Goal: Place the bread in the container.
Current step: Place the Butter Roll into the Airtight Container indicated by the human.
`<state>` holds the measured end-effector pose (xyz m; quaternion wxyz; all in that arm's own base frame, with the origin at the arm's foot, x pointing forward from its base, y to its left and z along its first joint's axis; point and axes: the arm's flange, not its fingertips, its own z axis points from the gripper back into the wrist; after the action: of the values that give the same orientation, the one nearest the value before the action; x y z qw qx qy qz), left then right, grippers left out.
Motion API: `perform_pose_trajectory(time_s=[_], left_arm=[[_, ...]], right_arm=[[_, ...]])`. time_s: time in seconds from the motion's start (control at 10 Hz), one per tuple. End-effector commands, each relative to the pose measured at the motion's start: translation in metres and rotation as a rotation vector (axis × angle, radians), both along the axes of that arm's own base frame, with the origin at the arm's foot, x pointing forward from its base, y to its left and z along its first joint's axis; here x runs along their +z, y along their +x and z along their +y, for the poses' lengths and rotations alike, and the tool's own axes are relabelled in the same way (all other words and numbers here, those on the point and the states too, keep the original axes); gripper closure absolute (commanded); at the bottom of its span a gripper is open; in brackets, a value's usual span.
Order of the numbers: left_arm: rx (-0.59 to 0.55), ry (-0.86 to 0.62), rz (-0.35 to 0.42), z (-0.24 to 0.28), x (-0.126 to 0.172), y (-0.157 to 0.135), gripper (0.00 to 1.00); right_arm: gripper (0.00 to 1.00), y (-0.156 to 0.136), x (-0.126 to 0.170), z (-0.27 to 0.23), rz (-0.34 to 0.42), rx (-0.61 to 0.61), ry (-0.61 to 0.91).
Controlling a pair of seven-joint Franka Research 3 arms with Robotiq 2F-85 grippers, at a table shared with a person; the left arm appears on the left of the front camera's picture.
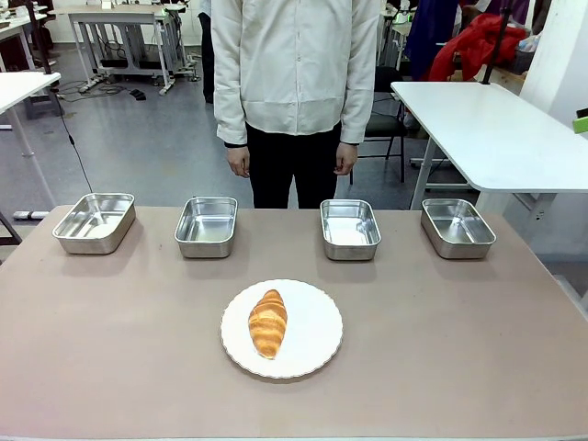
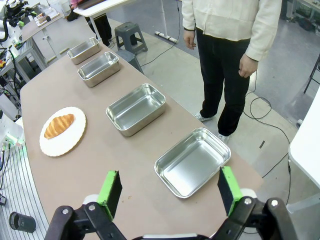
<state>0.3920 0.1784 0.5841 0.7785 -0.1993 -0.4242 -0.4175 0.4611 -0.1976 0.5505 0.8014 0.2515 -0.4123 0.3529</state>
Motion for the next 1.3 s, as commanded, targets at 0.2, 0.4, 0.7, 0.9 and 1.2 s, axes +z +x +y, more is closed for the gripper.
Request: perform_pose_trajectory(time_s=[0.2, 0.4, 0.7, 0.9, 1.2], left_arm=[[-0.012, 0.002, -0.010, 0.0002, 0.0005, -0.0013, 0.00], [-0.012, 0.002, -0.010, 0.0002, 0.0005, -0.0013, 0.00], [-0.012, 0.002, -0.010, 0.0002, 0.0005, -0.0013, 0.00], [-0.012, 0.002, -0.010, 0.0002, 0.0005, -0.0013, 0.00], [-0.012, 0.002, -0.010, 0.0002, 0.0005, -0.0013, 0.00]], right_arm=[[0.00, 0.0001, 0.0009, 0.0004, -0.004, 0.000, 0.002], [0.00, 0.0001, 0.0009, 0.0004, -0.004, 0.000, 0.002], [0.00, 0.0001, 0.0009, 0.0004, -0.004, 0.000, 0.002], [0.00, 0.0001, 0.0009, 0.0004, -0.004, 0.000, 0.002], [0.00, 0.0001, 0.0009, 0.0004, -0.004, 0.000, 0.002]])
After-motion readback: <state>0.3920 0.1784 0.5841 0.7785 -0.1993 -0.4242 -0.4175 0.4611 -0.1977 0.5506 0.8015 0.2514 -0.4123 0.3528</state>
